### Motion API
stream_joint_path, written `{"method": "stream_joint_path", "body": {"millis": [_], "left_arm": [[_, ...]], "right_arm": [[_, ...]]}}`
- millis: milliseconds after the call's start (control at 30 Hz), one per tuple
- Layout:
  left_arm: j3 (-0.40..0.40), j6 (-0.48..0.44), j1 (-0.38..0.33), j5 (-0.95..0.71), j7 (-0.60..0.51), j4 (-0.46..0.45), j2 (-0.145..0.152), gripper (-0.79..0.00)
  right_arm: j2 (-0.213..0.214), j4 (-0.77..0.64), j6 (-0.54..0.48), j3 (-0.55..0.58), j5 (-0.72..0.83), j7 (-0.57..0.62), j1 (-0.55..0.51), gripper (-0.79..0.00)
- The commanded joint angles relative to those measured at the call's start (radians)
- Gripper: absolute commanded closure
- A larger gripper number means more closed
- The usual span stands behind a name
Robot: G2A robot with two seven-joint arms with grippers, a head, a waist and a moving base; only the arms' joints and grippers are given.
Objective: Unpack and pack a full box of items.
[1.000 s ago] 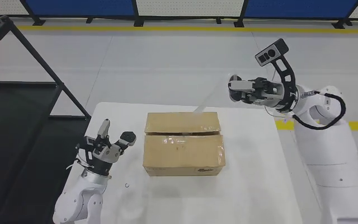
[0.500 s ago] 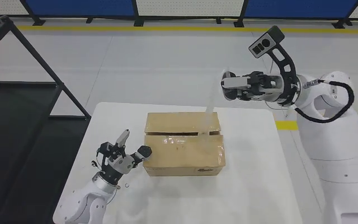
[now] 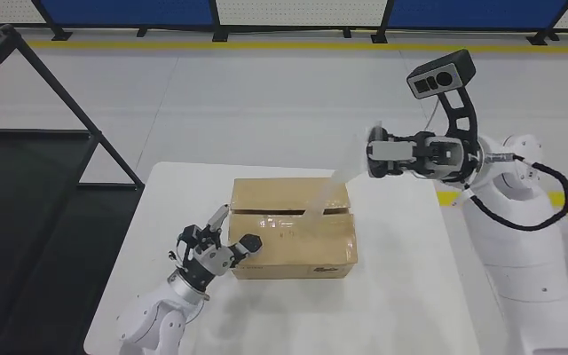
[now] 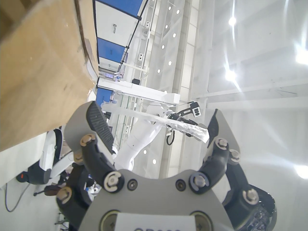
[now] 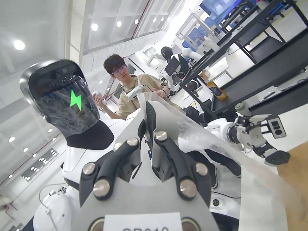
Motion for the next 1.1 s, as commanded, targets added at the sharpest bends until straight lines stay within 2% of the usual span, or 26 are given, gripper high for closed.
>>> {"method": "stream_joint_path", "body": {"millis": [0,233,400,567,667,833,933,1067], "left_arm": [[0.020,0.038,-0.019,-0.040,-0.006,0.025,-0.001,-0.785],[0.097,0.143,-0.078,-0.111,-0.047,0.099,-0.001,-0.785],[0.145,0.137,-0.088,-0.088,-0.060,0.099,0.001,-0.785],[0.155,0.106,-0.077,-0.041,-0.058,0.061,0.008,-0.785],[0.139,0.023,-0.043,0.037,-0.026,0.011,0.015,-0.785],[0.116,-0.205,0.039,0.337,0.072,-0.082,0.030,-0.785],[0.110,-0.373,0.067,0.598,0.197,-0.099,0.036,-0.785],[0.125,-0.565,0.062,0.927,0.411,-0.074,0.037,-0.785]], "right_arm": [[-0.003,0.002,-0.014,-0.007,0.016,0.005,0.006,0.000],[-0.009,0.003,-0.040,-0.017,0.054,0.020,0.024,0.000],[-0.012,0.003,-0.047,-0.025,0.050,0.011,0.032,0.000],[-0.013,-0.007,-0.050,-0.036,-0.002,-0.045,0.040,0.000],[-0.014,-0.015,-0.049,-0.035,-0.002,-0.055,0.039,0.000],[-0.014,-0.029,-0.056,-0.024,0.021,-0.078,0.033,0.000],[-0.017,-0.041,-0.054,-0.022,0.058,-0.092,0.031,0.000],[-0.021,-0.052,-0.047,-0.018,0.093,-0.127,0.034,0.000]]}}
